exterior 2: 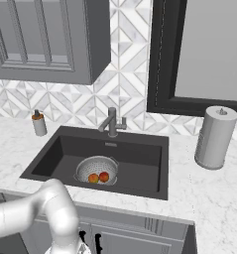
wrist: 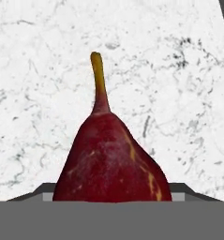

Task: Put the colander in the sink, put the pear, apple, apple in the colander, and turn on the sink faucet and pour water over the colander.

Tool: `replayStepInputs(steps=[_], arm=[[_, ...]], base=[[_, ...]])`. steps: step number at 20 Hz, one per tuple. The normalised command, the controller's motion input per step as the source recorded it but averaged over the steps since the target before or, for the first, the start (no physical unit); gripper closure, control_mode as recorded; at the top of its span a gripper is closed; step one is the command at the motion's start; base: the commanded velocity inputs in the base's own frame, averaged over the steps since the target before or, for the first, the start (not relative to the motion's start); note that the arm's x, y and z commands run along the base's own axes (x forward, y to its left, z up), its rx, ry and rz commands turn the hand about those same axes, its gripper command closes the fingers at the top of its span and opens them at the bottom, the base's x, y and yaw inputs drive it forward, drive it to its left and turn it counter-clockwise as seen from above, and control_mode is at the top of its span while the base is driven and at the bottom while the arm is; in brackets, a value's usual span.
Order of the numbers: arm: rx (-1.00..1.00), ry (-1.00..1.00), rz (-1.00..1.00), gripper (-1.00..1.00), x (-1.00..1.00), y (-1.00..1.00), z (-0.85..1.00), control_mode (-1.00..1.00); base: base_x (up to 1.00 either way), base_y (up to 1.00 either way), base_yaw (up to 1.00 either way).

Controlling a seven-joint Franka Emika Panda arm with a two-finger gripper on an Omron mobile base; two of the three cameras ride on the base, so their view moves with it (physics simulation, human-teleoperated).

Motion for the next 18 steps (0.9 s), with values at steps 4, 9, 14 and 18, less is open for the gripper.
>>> replayStepInputs(steps=[4,9,14,18], arm=[[0.13,0.0,0.0,1.0,0.0,-0.83,0.31,-1.0],[0.08,0.0,0.01,1.0,0.02,-0.96,0.25,-1.0],[0.0,0.02,0.07,1.0,0.14,-0.97,0.18,-1.0],[0.0,0.03,0.05,1.0,0.33,-0.98,0.08,-1.0]], base=[[0.0,0.0,0.0],[0.0,0.0,0.0],[0.0,0.0,0.0],[0.0,0.0,0.0]])
